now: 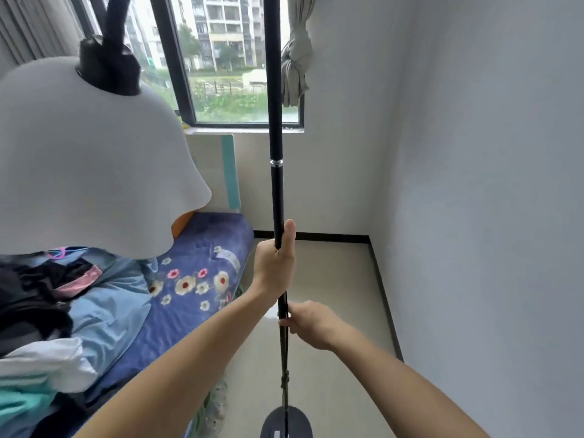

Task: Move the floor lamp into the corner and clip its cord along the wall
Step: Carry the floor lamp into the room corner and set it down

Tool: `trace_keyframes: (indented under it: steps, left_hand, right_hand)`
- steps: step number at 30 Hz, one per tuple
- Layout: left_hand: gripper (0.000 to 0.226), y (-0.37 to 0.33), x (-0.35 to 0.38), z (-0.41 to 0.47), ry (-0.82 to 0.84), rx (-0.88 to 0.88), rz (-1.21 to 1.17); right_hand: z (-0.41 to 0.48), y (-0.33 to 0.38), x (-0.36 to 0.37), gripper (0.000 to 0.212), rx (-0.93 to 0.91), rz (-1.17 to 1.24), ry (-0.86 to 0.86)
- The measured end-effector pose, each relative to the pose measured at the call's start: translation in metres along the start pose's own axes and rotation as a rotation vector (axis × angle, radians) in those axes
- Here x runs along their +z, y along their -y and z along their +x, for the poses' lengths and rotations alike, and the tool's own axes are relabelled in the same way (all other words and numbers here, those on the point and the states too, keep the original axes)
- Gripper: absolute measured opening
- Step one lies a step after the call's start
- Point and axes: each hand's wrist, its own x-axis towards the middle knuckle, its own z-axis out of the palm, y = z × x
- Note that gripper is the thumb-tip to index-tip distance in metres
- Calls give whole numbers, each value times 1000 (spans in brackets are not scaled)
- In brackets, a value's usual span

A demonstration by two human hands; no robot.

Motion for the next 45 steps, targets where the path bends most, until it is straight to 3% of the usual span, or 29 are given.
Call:
trace_keyframes:
  steps: [11,19,31,45]
  left_hand:
    - [67,26,96,218,144,71,2]
    - [64,41,204,390,164,40,14]
    - [69,46,285,623,167,24,-51]
    - [63,114,389,870,586,-21,-99]
  right_hand:
    - [205,-100,-87,25,57,16,-64]
    - [370,-215,-174,30,33,-51,-48]
    - [571,-303,-285,27,51,-109,-132]
    - [773,-401,-347,27,385,-83,-276]
